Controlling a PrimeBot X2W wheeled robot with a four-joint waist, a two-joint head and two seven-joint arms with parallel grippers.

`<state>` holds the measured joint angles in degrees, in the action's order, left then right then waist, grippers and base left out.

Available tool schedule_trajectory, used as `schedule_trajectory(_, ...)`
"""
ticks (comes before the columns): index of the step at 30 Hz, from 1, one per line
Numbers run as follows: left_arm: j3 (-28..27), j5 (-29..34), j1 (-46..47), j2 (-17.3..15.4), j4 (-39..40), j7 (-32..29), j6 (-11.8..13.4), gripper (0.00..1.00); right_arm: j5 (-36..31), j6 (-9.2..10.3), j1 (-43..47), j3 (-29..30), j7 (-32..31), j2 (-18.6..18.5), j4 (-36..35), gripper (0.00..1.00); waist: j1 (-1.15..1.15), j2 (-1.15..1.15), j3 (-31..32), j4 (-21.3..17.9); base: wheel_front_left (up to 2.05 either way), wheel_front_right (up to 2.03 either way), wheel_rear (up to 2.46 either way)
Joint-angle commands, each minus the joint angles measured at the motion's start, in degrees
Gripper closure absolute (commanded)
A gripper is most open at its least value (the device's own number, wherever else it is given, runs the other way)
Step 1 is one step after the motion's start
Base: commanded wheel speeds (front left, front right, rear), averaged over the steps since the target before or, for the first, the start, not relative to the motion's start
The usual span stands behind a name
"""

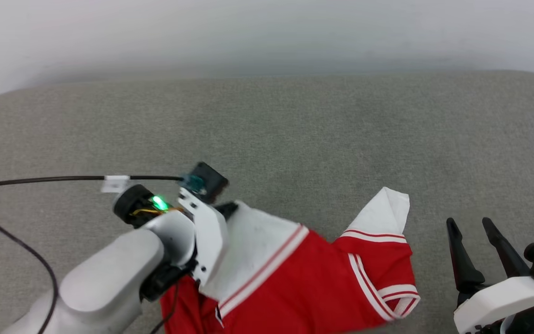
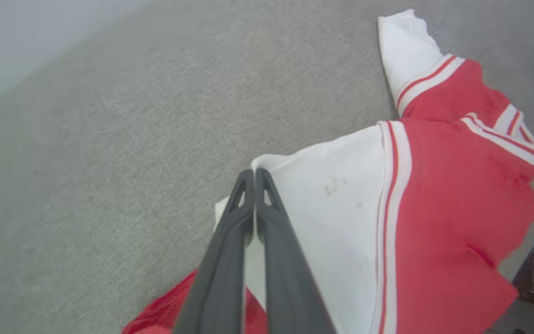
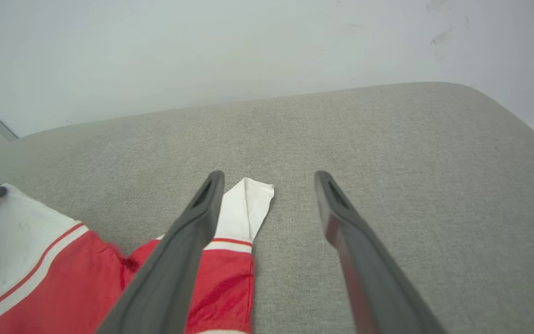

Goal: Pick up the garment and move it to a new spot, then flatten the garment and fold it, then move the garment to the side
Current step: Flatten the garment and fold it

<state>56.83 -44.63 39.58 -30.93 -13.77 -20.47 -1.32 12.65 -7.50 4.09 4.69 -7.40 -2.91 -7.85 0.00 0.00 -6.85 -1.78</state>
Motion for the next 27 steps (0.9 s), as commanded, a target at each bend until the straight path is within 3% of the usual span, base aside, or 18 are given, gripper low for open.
schedule_trajectory(1, -1.2, -0.3, -0.7, -0.9, 0.3, 1.3, 1.6, 1.00, 0.4, 0.02, 0.3, 0.1, -0.1, 0.0, 0.0, 0.00, 0.00, 0.00, 0.9, 0.9, 0.00, 0.00, 0.00)
schedule_trajectory(7, -10.1, -2.8, -5.3, -5.1, 2.2, 8.2, 12.6, 1.00, 0.7, 0.02, 1.3, 0.6, -0.5, 0.1, -0.4, 0.00, 0.00, 0.00, 1.9, 2.4, 0.00, 0.00, 0.00)
schedule_trajectory(12, -16.6, -7.0, -11.7, -10.1, 3.8, 11.9, 18.5, 1.00, 0.8, 0.02, 1.3, 0.9, -1.1, 0.0, -1.0, 0.00, 0.00, 0.00, 0.9, 3.2, 0.00, 0.00, 0.00)
schedule_trajectory(18, -20.2, -11.8, -18.7, -11.7, 1.6, 14.0, 20.6, 1.00, 0.9, 0.02, 0.1, 0.7, -1.2, 0.0, -0.8, 0.00, 0.00, 0.00, -1.0, 3.3, 0.00, 0.00, 0.00)
schedule_trajectory(24, -20.5, -16.0, -22.4, -8.6, -3.3, 14.6, 18.4, 1.00, 0.4, 0.02, -0.7, 0.9, -1.0, 0.0, -0.2, 0.00, 0.00, 0.00, -1.5, 2.5, 0.00, 0.00, 0.00)
schedule_trajectory(25, -20.8, -16.6, -22.6, -7.8, -3.9, 15.1, 17.9, 0.75, 0.3, 0.02, -0.9, 1.0, -1.0, 0.0, 0.0, 0.00, 0.00, 0.00, -1.4, 2.4, 0.00, 0.00, 0.00)
schedule_trajectory(26, -20.9, -16.7, -22.8, -7.1, -4.5, 15.7, 17.6, 0.26, 0.2, 0.02, -1.0, 1.2, -1.0, 0.0, 0.1, 0.00, 0.00, 0.00, -1.1, 2.3, 0.00, 0.00, 0.00)
schedule_trajectory(27, -21.0, -17.1, -23.1, -6.4, -5.0, 16.3, 17.4, 0.00, 0.1, 0.02, -1.0, 1.3, -1.0, 0.0, 0.2, 0.00, 0.00, 0.00, -0.8, 2.2, 0.00, 0.00, 0.00)
